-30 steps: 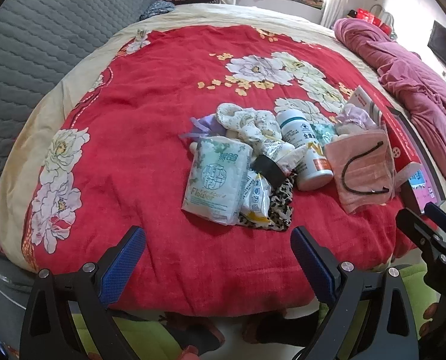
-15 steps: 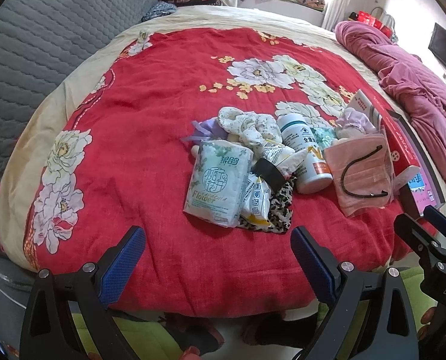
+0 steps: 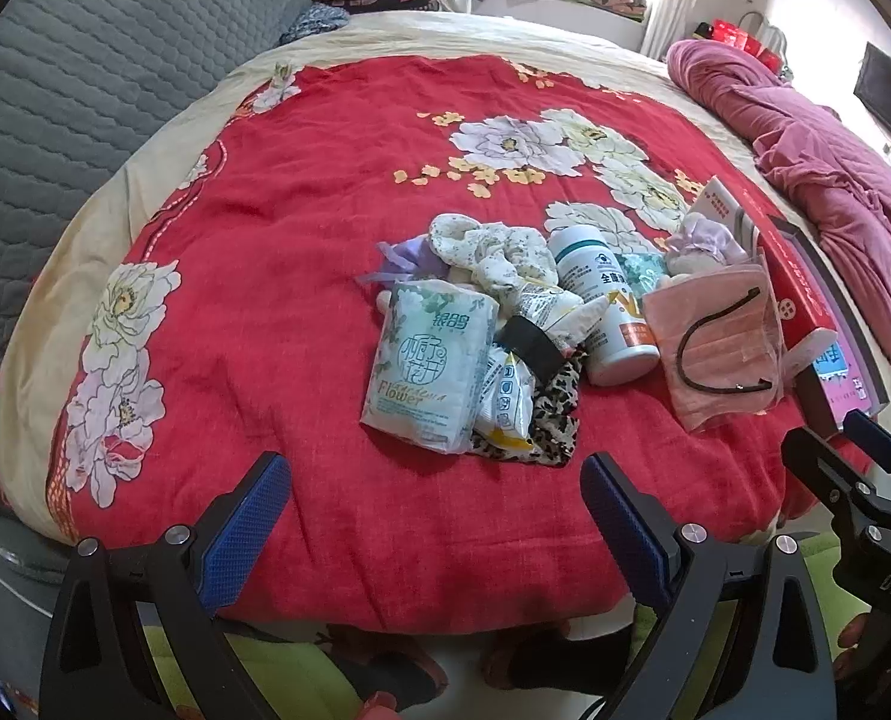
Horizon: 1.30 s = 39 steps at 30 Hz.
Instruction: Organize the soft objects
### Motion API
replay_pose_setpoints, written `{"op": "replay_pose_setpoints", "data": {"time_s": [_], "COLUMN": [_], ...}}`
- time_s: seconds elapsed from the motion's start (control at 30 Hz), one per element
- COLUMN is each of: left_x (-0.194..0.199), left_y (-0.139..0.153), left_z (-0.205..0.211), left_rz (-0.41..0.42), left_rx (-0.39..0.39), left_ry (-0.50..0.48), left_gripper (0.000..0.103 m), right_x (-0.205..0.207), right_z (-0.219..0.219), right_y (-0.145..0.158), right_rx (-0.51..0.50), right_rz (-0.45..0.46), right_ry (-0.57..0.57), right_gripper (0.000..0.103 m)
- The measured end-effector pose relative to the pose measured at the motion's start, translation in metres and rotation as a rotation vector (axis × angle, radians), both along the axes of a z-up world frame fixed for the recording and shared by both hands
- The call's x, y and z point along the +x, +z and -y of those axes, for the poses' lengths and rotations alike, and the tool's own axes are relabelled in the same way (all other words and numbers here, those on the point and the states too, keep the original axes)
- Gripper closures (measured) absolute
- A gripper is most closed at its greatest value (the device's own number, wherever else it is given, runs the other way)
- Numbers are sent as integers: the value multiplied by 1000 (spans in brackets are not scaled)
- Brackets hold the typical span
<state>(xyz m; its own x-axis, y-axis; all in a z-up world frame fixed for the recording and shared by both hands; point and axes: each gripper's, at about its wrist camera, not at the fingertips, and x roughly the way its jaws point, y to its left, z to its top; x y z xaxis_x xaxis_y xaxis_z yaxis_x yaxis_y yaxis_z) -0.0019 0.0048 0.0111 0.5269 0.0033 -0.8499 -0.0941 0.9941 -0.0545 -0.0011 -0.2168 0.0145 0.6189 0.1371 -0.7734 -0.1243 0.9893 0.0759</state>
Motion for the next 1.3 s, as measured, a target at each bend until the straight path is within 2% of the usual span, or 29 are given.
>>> {"op": "replay_pose_setpoints", "data": {"time_s": [0.87,1.3], "left_x": [-1,15], "left_y": [0,-16], "left_z": [7,-14], "left_rz": [-12,-39], "left_rx": [3,-39], "left_ry": [-17,17], "left_gripper": [5,5], "right_x": [-2,8], "right_z": [3,-10], "right_y": [1,-7], "right_rx": [7,-8], "right_rz": [5,3], "right_ry": [-4,26], "right_gripper": [2,2]}}
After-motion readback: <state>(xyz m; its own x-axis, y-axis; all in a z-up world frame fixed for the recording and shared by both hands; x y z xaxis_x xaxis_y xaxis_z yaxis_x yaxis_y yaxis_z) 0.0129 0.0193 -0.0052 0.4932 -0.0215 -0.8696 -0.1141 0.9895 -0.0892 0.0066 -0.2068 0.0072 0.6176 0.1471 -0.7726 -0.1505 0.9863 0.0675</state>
